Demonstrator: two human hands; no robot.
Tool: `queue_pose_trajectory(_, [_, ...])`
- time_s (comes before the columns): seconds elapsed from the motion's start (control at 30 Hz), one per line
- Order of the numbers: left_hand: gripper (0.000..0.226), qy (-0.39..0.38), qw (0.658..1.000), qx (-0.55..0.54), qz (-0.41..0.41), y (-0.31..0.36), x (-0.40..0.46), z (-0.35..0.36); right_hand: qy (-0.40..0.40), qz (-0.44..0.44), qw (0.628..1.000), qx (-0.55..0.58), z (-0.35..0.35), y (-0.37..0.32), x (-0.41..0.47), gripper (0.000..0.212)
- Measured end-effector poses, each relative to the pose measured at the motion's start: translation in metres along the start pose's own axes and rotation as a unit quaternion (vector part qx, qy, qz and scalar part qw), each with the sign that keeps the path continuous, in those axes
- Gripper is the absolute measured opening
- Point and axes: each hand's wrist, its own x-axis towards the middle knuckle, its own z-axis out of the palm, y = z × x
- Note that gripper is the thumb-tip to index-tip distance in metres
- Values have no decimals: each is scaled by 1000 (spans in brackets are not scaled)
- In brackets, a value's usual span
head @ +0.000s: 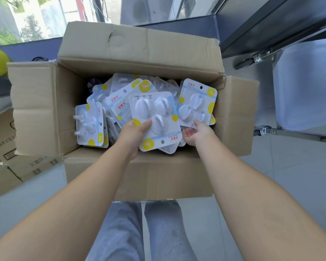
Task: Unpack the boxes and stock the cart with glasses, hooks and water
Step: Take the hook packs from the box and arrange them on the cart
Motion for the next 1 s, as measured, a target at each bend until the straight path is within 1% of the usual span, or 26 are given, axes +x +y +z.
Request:
queue_pose_trajectory(0.1, [23,-13,1000,10,1,12,-1,0,12,-15,1000,5,5,-9,-1,18])
queue_pose_trajectory(0.2, [23,-35,999,15,-3,19,-2,-6,-11,-64,997,38,5,-6,-4,28])
queue_pose_trajectory(0.3, [15,-34,999,33,-22,22,-8,-15,-90,-113,988,59,-4,3,-23,19])
queue_pose_trajectory(0.37, [10,-42,998,37,-26,25,-15,-18,-132,-136,981,37,-13,5,-37,12])
queue_pose_trajectory(0.43, [11,-52,997,48,-39,33,-27,-18,-197,-148,969,14,-26,4,-51,15])
queue_pose_trajectory(0.5, [20,-69,993,74,-67,46,-42,-19,-267,-159,950,-22,-37,0,-62,14])
queue_pose_trajectory(0.57, [31,-78,987,108,-93,60,-52,-26,-298,-190,929,-110,-46,-10,-75,18])
queue_pose_trajectory(0.6, [28,-81,984,121,-100,67,-57,-29,-306,-202,916,-161,-49,-16,-84,18])
queue_pose_trajectory(0.63, [20,-87,982,133,-102,76,-63,-31,-313,-215,900,-215,-52,-22,-95,19])
queue_pose_trajectory(0.7, [12,-119,973,164,-107,89,-73,-33,-307,-257,847,-349,-54,-31,-120,20])
queue_pose_trajectory(0.77, [12,-142,959,220,-105,98,-84,-29,-274,-313,772,-480,-52,-35,-139,21])
queue_pose_trajectory(0.8, [13,-150,953,244,-102,101,-89,-26,-263,-331,744,-517,-49,-34,-146,23])
queue_pose_trajectory(0.83, [13,-157,948,255,-103,103,-93,-23,-256,-340,729,-536,-47,-32,-150,25])
queue_pose_trajectory(0.87, [11,-165,948,254,-103,104,-96,-20,-249,-342,722,-547,-45,-30,-153,27])
queue_pose_trajectory(0.93, [15,-182,947,242,-104,103,-104,-14,-239,-344,717,-557,-44,-25,-155,28])
queue_pose_trajectory(1.0, [19,-194,939,268,-94,100,-111,-8,-237,-353,712,-558,-44,-19,-155,28])
